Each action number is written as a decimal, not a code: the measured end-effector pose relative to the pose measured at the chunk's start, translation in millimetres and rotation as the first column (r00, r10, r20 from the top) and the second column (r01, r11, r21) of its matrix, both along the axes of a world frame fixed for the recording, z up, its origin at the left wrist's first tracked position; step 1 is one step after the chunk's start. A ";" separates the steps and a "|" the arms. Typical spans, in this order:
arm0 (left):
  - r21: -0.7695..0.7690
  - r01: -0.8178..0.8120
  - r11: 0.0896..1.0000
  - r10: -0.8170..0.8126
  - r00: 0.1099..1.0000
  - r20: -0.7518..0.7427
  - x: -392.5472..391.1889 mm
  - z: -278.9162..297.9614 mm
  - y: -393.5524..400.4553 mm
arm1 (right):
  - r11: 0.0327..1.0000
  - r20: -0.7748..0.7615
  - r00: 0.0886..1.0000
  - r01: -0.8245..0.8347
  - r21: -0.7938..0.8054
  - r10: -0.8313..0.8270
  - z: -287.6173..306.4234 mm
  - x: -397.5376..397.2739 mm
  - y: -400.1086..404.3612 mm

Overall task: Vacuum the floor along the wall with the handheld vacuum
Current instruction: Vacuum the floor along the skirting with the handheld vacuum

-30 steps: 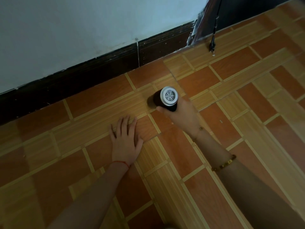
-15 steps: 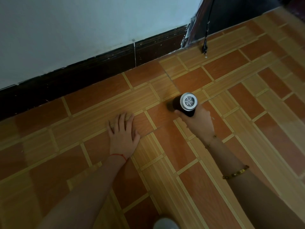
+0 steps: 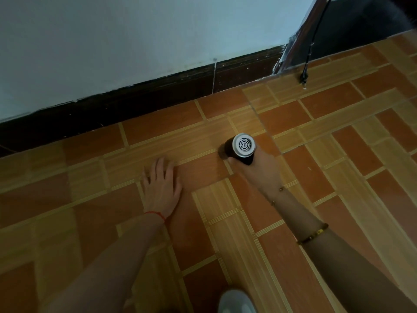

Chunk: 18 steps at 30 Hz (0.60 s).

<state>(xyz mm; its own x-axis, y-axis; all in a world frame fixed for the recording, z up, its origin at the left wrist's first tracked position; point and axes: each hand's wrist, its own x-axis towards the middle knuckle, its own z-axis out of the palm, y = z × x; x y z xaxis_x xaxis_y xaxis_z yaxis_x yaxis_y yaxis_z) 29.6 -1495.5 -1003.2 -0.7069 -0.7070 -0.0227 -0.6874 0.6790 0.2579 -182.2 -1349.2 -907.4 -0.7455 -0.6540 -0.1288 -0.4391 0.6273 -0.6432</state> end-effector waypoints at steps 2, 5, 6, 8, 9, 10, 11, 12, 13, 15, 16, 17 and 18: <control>-0.009 -0.065 0.998 0.065 0.998 0.005 17.2 -0.8 -6.9 | 1.000 -0.023 1.000 -0.002 -0.009 0.002 0.6 0.2 -15.5; -0.025 -0.132 0.991 0.133 0.991 0.014 40.5 -2.5 -13.8 | 0.999 0.003 0.999 -0.034 -0.010 0.034 0.2 9.2 -39.3; -0.024 -0.152 0.988 0.153 0.988 0.013 46.9 -3.2 -15.3 | 0.998 0.018 0.998 -0.055 -0.012 0.055 0.6 15.6 -46.2; -0.025 -0.186 0.982 0.187 0.982 0.011 58.3 -5.0 -17.1 | 0.992 0.070 0.990 -0.120 -0.038 0.123 0.9 33.2 -56.6; -0.021 -0.206 0.978 0.207 0.978 0.011 63.3 -6.4 -17.5 | 0.985 0.099 0.981 -0.163 -0.059 0.169 0.1 43.9 -60.5; -0.013 -0.232 0.973 0.232 0.973 0.010 67.6 -7.8 -17.3 | 0.975 0.125 0.968 -0.210 -0.072 0.218 -1.4 55.1 -62.9; 0.000 -0.261 0.965 0.261 0.965 0.007 71.1 -9.2 -16.9 | 0.963 0.144 0.953 -0.257 -0.077 0.266 -3.4 66.2 -64.5; 0.015 -0.289 0.957 0.289 0.957 0.004 74.0 -10.8 -16.3 | 0.950 0.154 0.938 -0.301 -0.082 0.310 -5.8 76.4 -66.0; 0.028 -0.308 0.951 0.308 0.951 0.001 76.3 -12.2 -15.4 | 0.939 0.157 0.926 -0.334 -0.086 0.344 -8.5 84.9 -66.7; 0.037 -0.319 0.947 0.319 0.948 -0.005 78.5 -14.8 -14.0 | 0.928 0.148 0.917 -0.359 -0.094 0.370 -12.0 93.2 -68.4; 0.035 -0.320 0.947 0.321 0.947 -0.010 78.5 -15.5 -13.6 | 0.931 0.150 0.920 -0.352 -0.094 0.363 -12.3 92.7 -69.6; 0.034 -0.322 0.946 0.323 0.946 -0.015 78.5 -15.8 -13.4 | 0.938 0.148 0.927 -0.335 -0.085 0.344 -11.6 89.4 -71.1; 0.032 -0.327 0.945 0.327 0.945 -0.022 78.1 -15.5 -12.9 | 0.947 0.136 0.937 -0.313 -0.072 0.321 -10.7 84.1 -72.8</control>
<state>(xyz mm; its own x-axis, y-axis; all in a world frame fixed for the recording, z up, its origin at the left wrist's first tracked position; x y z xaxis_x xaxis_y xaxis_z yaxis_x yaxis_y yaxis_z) 107.7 -1508.4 -1018.7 -0.4376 -0.8987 -0.0298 -0.8628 0.4104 0.2952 -98.2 -1422.0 -918.1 -0.4742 -0.8614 -0.1819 -0.5103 0.4373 -0.7405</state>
